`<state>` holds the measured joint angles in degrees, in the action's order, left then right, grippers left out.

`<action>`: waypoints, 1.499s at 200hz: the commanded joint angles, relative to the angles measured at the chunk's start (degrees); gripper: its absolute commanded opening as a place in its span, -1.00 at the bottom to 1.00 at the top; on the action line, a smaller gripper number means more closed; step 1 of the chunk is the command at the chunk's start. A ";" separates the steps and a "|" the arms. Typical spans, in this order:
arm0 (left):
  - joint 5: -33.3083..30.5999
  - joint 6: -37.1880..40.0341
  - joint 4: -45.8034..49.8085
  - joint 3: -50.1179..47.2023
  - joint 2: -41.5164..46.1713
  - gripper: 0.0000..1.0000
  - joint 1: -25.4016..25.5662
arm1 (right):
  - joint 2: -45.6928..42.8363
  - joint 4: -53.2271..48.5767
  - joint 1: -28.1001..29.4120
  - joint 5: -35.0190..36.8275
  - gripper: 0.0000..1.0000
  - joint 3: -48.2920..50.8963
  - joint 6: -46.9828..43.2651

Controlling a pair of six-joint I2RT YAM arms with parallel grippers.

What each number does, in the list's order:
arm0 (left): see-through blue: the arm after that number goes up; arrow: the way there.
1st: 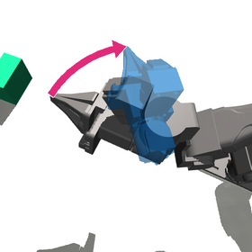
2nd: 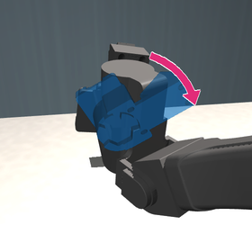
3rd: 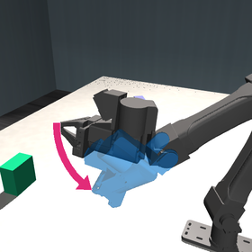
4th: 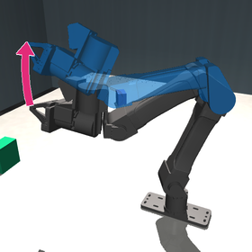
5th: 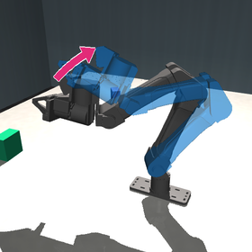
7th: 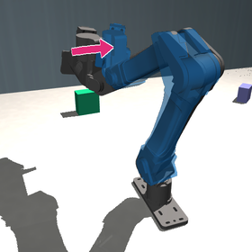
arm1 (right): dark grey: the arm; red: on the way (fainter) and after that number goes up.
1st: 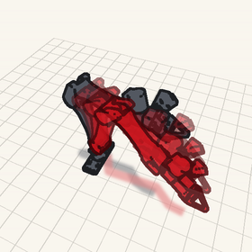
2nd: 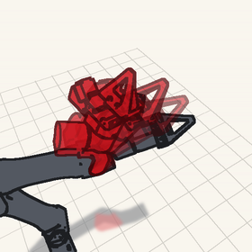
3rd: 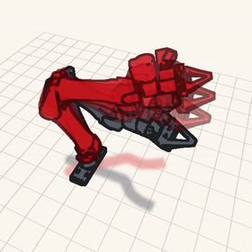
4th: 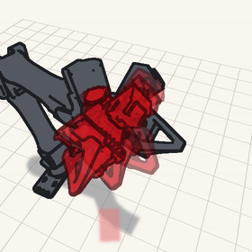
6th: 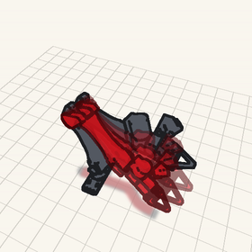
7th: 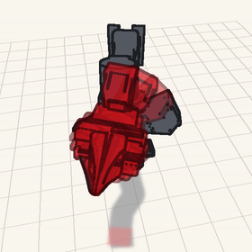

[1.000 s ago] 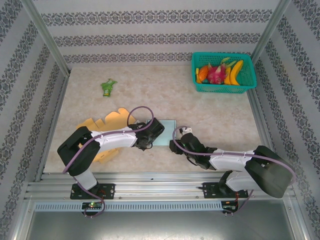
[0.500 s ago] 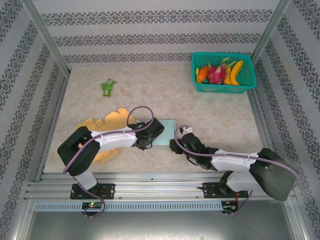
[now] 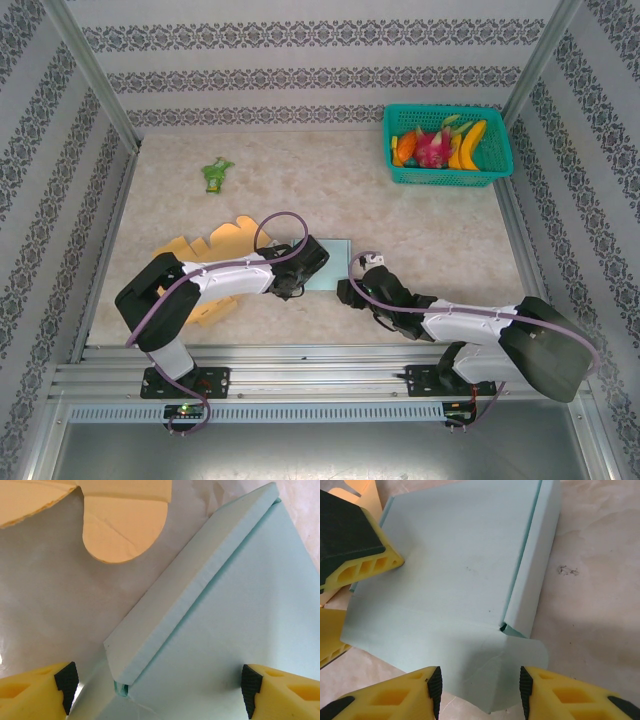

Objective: Fold the paper box

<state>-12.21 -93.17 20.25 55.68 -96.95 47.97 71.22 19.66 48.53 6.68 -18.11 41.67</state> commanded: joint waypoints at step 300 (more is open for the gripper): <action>-1.50 3.78 6.95 -0.29 -4.47 0.68 -1.12 | 6.47 3.86 -0.02 0.63 -0.37 -2.99 -1.94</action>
<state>-14.24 -90.37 21.02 56.77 -98.15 47.88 77.32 22.28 48.49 6.15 -19.77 41.43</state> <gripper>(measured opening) 0.843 0.317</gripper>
